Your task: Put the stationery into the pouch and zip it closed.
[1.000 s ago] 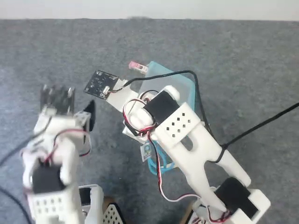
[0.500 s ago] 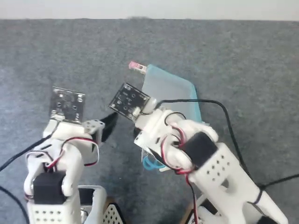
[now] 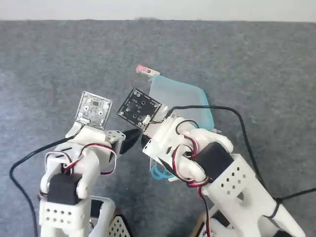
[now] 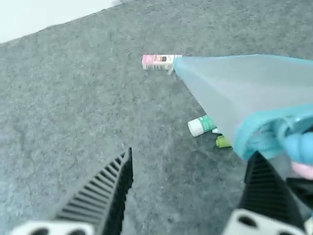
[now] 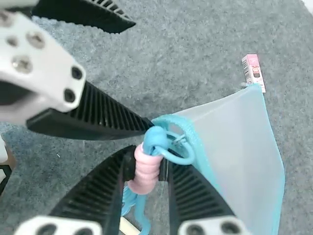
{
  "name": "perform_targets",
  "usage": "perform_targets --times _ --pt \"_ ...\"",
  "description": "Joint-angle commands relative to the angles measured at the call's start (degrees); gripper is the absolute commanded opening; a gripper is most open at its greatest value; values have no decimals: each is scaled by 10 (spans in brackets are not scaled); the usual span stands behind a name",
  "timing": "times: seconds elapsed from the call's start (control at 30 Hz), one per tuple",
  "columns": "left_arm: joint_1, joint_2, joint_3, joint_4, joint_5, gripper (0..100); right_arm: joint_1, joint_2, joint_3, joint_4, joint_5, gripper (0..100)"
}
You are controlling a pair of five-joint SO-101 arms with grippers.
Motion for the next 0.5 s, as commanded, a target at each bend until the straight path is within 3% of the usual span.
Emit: perform_targets --times 0.0,0.47 --pt "4 2 -15 -11 -11 348 1 -19 -6 -12 -5 6" --pt "4 2 -36 5 -7 348 1 -10 -6 -12 -4 6"
